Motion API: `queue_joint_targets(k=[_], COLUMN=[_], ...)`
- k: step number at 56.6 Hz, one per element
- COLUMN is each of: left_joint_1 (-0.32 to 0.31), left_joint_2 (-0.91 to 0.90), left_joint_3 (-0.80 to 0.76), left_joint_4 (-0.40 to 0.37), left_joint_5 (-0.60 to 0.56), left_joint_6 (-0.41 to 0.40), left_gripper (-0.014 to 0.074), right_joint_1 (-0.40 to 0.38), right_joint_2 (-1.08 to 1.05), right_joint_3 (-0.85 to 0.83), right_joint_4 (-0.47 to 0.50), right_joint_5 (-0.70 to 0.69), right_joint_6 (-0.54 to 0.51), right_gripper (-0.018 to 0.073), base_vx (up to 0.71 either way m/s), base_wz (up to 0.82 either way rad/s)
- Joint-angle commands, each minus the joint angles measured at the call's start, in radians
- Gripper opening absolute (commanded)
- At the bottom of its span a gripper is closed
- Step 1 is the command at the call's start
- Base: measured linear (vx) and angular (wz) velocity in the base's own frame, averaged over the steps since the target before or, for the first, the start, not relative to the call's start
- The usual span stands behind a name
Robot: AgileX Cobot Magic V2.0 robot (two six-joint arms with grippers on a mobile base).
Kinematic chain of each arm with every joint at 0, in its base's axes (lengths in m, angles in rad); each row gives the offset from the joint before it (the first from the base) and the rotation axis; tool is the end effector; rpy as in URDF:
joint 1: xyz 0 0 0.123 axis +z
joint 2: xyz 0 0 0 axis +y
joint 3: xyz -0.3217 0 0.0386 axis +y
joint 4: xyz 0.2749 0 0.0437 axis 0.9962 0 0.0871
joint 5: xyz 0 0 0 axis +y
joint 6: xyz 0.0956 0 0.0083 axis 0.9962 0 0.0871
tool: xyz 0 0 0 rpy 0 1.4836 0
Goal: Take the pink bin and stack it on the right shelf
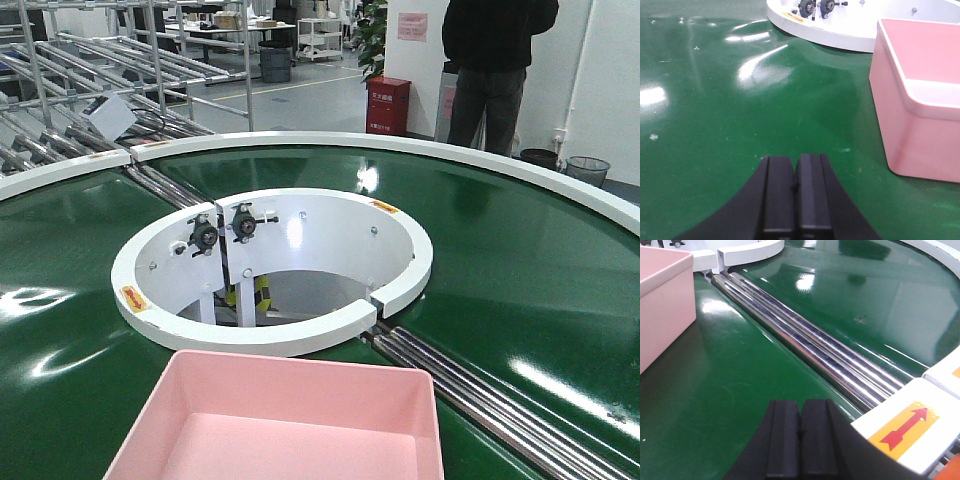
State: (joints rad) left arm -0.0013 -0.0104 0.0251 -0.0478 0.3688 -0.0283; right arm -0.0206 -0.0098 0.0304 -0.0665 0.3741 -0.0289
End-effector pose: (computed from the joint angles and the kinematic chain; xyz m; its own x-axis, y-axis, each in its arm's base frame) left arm 0.0452 -0.0017 0.1699 -0.2921 -0.0724 -0.9536 -0.0035 0.9972 -0.0747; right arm 0.0451 -0.0033 0.1675 -0.3046 -0.0844 -0.9487 0.0162 0.9955 -0.0938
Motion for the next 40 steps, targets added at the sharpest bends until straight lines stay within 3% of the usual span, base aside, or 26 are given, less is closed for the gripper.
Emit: queue_joint_targets(k=[1, 29, 40], left_joint_1=[0.001, 0.001, 0.001], left_joint_2=[-0.006, -0.006, -0.006], left_joint_3=[0.009, 0.009, 0.009], left_joint_4=[-0.001, 0.000, -0.002], left_joint_5=[-0.081, -0.152, -0.265], left_joint_6=[-0.004, 0.049, 0.049], left_gripper=[-0.0008, -0.0008, -0.0008], right_joint_1=[-0.006, -0.006, -0.006], right_joint_2=[-0.007, -0.007, -0.007], right_joint_3=[0.001, 0.001, 0.001], right_joint_4=[-0.010, -0.010, -0.015], right_joint_5=[-0.080, -0.080, -0.083], right_joint_6=[-0.006, -0.006, -0.007], right_gripper=[-0.0011, -0.0011, -0.0011], base_vx=[0.00, 0.00, 0.00], base_wz=[0.00, 0.00, 0.00])
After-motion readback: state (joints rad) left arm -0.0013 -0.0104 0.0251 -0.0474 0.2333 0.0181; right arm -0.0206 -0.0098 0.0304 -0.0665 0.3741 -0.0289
